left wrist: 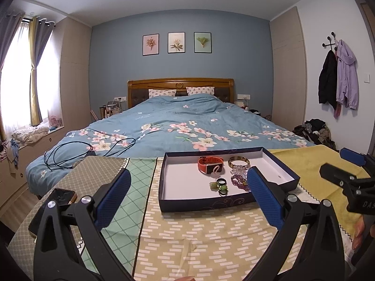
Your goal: Organize jewelry
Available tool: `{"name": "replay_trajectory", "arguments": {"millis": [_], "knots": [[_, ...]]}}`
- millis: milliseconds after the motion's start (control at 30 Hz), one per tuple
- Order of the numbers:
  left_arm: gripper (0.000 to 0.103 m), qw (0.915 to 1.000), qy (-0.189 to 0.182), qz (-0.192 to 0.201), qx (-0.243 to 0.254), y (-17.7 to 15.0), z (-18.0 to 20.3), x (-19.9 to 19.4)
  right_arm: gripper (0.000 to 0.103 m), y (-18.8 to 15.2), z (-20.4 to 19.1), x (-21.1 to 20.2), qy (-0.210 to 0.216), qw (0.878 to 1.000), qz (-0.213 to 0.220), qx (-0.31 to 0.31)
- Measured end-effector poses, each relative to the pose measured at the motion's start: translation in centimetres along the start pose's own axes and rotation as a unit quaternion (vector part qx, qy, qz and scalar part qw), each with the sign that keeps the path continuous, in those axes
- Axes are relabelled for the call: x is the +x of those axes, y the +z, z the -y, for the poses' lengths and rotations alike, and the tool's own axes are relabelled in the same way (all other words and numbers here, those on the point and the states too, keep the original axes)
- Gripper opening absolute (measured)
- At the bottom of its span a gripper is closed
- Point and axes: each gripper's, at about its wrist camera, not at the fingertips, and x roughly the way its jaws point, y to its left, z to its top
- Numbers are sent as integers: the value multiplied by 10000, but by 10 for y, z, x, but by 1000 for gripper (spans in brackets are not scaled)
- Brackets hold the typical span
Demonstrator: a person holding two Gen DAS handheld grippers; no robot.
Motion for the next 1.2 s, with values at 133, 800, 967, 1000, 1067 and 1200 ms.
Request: {"name": "replay_trajectory", "arguments": {"millis": [133,800,967,1000,1067,1200], "knots": [[97,10000,-13,20,-57,-1,-1,-3,96,1,0,-5,-43,9999,115,5],[97,9996,59,225,-149,2,-4,-19,96,2,-3,-16,-47,9993,350,88],[97,9996,57,233,-164,1,-4,-20,96,3,-3,-17,-44,9993,362,97],[97,9996,60,235,-155,2,-4,-20,96,2,-3,-17,-45,9992,375,96],[97,9996,71,245,-150,1,-4,-20,96,3,-3,-18,-42,9992,392,93],[97,9996,68,240,-155,2,-3,-21,96,3,-3,-18,-37,9991,413,90]]}}
